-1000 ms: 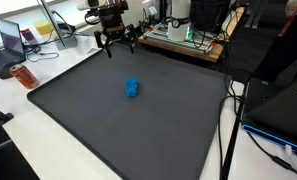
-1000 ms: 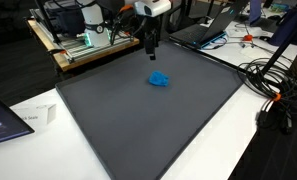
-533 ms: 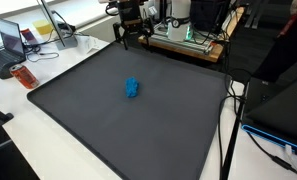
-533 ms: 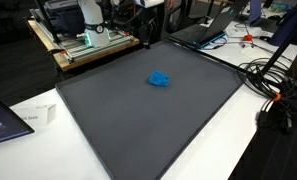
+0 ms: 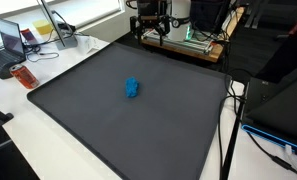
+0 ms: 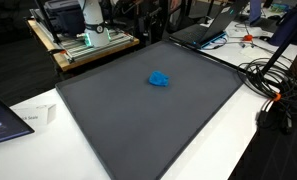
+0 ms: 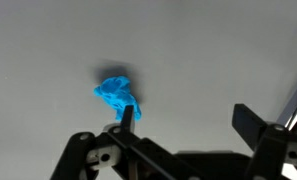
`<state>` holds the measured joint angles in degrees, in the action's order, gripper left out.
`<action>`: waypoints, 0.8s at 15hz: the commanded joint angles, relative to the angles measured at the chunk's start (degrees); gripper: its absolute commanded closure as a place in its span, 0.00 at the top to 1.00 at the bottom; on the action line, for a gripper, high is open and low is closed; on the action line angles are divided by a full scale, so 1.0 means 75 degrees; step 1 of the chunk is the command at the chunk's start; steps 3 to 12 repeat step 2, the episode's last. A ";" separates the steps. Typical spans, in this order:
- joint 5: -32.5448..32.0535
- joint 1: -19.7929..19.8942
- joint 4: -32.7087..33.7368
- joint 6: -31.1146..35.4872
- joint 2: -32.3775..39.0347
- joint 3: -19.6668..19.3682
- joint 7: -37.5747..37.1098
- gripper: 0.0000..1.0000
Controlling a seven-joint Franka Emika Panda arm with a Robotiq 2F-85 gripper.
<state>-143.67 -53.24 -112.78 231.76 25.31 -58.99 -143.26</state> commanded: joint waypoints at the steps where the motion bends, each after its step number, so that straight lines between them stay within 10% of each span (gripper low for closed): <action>1: 0.0000 -0.0067 -0.0024 -0.0046 -0.0020 -0.0015 -0.0090 1.00; 12: 0.0000 -0.0088 -0.0041 -0.0064 -0.0021 -0.0035 -0.0119 1.00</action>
